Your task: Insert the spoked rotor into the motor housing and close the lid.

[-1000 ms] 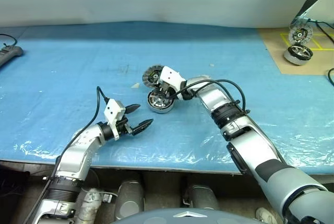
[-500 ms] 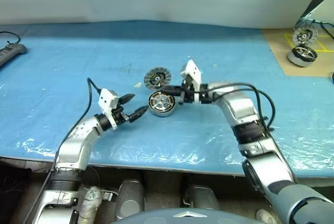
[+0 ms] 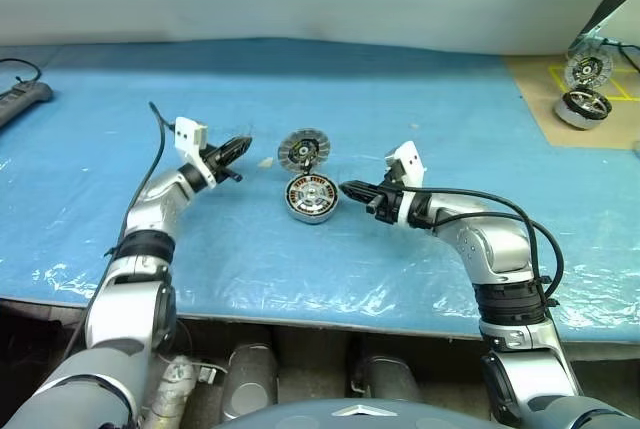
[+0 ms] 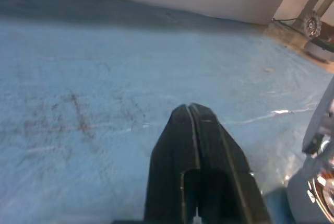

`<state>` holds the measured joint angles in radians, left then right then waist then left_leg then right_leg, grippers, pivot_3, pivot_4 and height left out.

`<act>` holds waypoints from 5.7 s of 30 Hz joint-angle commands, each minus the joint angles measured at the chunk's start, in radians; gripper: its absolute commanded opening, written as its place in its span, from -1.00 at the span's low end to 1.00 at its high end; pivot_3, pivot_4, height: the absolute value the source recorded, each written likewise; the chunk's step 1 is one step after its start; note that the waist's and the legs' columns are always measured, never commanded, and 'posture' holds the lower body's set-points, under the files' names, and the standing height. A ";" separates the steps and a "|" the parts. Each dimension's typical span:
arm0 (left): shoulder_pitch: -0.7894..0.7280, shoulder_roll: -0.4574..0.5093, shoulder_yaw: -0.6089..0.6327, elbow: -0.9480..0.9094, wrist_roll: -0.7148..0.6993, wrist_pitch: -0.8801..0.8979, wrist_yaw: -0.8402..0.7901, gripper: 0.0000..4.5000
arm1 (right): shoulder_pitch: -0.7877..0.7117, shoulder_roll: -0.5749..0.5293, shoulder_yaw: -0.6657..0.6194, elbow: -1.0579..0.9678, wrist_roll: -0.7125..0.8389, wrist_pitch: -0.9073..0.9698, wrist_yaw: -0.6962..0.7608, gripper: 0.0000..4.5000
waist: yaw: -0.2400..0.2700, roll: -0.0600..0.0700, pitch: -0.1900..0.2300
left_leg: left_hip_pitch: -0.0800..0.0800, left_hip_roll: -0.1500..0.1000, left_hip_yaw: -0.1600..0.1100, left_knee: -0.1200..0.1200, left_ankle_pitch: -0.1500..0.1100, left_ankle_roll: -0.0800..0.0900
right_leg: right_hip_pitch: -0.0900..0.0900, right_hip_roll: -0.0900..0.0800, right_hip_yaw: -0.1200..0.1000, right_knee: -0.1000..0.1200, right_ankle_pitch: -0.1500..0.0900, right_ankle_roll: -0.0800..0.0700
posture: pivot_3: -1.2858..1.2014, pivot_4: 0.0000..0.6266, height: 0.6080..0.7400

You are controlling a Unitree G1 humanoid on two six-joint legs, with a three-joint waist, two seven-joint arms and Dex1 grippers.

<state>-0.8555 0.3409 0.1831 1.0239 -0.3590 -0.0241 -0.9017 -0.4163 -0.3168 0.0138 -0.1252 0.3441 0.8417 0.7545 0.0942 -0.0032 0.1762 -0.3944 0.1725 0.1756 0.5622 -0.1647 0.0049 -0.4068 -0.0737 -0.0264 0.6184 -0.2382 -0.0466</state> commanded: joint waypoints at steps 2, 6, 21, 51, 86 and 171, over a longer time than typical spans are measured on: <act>-0.168 -0.023 -0.006 0.157 0.045 -0.008 -0.083 -0.98 | 0.015 -0.017 0.005 -0.069 0.039 0.011 -0.015 -1.00 | 0.005 -0.001 0.000 | -0.001 0.000 0.000 0.000 0.000 0.000 | 0.000 0.000 -0.001 0.000 0.000 0.000 | 0.03 -0.52 1.00; -0.266 -0.041 -0.013 0.233 0.084 -0.018 -0.119 -0.98 | 0.033 -0.032 0.002 -0.093 0.060 0.025 -0.023 -1.00 | 0.004 -0.002 0.001 | -0.001 0.000 -0.001 0.000 0.000 0.000 | 0.000 0.000 -0.001 0.000 0.000 0.000 | 0.03 -0.52 1.00; -0.339 -0.108 -0.114 0.276 0.269 -0.050 -0.332 -0.98 | 0.100 -0.073 -0.020 -0.154 0.101 0.046 -0.080 -1.00 | 0.008 -0.003 0.002 | -0.002 0.000 -0.002 0.000 0.000 0.000 | 0.000 -0.001 -0.002 -0.001 0.000 0.000 | 0.03 -0.52 1.00; -0.129 -0.085 -0.142 0.135 0.259 -0.256 -0.562 -1.00 | 0.104 -0.215 -0.082 -0.251 0.175 -0.015 -0.095 -0.92 | 0.029 -0.003 0.002 | 0.005 0.000 -0.001 -0.001 -0.002 0.004 | 0.008 -0.002 -0.004 -0.004 0.000 0.000 | 0.03 -0.52 1.00; 0.791 0.077 -0.132 -0.993 0.042 -0.030 -0.182 -1.00 | -0.241 -0.043 0.320 0.283 -0.178 -0.445 0.115 0.82 | -0.013 0.000 0.004 | -0.003 0.006 0.001 -0.001 0.000 0.001 | 0.001 0.000 -0.006 -0.003 0.000 0.000 | 0.03 -0.52 1.00; 0.586 0.053 -0.142 -0.874 -0.071 0.071 -0.074 -1.00 | -0.060 0.003 0.422 0.489 -0.394 -0.452 0.157 0.30 | -0.014 -0.002 -0.028 | 0.044 -0.003 0.004 -0.026 -0.003 0.000 | 0.030 0.000 0.006 -0.013 -0.004 0.005 | 0.03 -0.52 1.00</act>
<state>-0.2512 0.3944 0.0199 0.1856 -0.4003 0.0277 -0.9819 -0.5807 -0.2594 0.3506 0.2899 -0.0046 0.3030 0.8473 0.0800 -0.0055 0.1483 -0.3513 0.1689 0.1794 0.5359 -0.1687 0.0039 -0.3764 -0.0741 -0.0205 0.6043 -0.2424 -0.0433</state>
